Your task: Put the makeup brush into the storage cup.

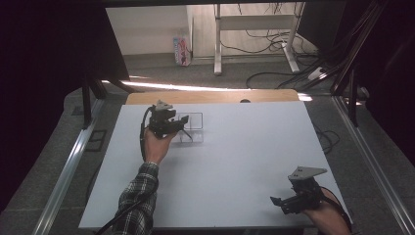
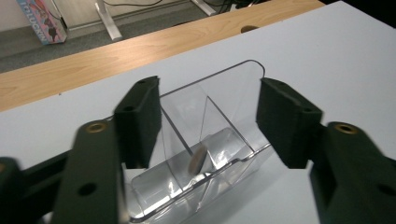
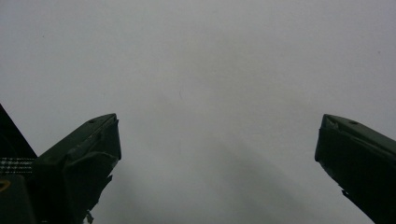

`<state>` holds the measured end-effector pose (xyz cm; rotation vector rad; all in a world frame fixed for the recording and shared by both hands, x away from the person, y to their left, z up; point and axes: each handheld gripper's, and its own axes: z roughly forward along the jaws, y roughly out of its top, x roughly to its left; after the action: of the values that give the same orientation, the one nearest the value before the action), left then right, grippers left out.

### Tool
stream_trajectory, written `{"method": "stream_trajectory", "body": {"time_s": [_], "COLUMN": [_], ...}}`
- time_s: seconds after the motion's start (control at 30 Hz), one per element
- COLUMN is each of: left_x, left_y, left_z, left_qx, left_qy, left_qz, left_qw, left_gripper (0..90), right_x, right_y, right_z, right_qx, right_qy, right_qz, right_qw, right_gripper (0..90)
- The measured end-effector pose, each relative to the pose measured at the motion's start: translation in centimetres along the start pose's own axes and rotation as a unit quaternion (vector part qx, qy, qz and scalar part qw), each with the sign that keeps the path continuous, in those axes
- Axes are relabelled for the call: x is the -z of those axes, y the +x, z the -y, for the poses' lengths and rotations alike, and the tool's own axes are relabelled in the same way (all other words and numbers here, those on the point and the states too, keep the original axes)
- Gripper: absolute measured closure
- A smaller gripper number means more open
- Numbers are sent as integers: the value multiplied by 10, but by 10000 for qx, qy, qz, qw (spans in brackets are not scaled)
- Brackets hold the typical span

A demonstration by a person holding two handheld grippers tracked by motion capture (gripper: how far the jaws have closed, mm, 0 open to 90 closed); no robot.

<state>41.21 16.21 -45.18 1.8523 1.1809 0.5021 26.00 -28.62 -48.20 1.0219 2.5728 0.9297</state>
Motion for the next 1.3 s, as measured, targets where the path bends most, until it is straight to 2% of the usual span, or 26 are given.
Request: {"method": "stream_trajectory", "body": {"time_s": [0.07, 0.1, 0.13, 0.33, 0.47, 0.6, 0.8, 0.93, 1.3], "left_x": [1, 1, 2, 3, 3, 4, 7, 11, 23], "left_y": [1, 2, 3, 5, 8, 10, 11, 10, 13], "left_z": [0, -1, -1, -1, -1, 1, 5, 7, 9], "left_qx": [30, 44, 46, 112, 166, 196, 77, -145, -113], "left_qy": [-8, -2, 13, 118, 216, 257, 393, 427, 377], "left_qz": [-26, -1, 12, 13, 108, 108, 96, 15, 110], "left_qw": [10000, 10000, 10000, 9999, 9996, 9994, 9992, 9990, 9992], "left_gripper": [315, 315, 259, 114, 24, 3, 0, 0, 0], "right_x": [0, 0, 0, 0, 0, 0, 0, 0, -1], "right_y": [0, 0, 0, 0, 0, 0, 0, 0, 1], "right_z": [0, 0, 0, 0, 0, -1, -1, -1, -1], "right_qx": [-1, -2, -2, -1, 3, 1, 8, 20, 20], "right_qy": [1, 2, 7, 15, 16, 1, 10, 14, 27], "right_qz": [-1, -1, -3, -1, 5, -12, 2, 13, 27], "right_qw": [10000, 10000, 10000, 10000, 10000, 10000, 10000, 10000, 10000], "right_gripper": [3, 3, 3, 2, 2, 2, 2, 2, 2]}}
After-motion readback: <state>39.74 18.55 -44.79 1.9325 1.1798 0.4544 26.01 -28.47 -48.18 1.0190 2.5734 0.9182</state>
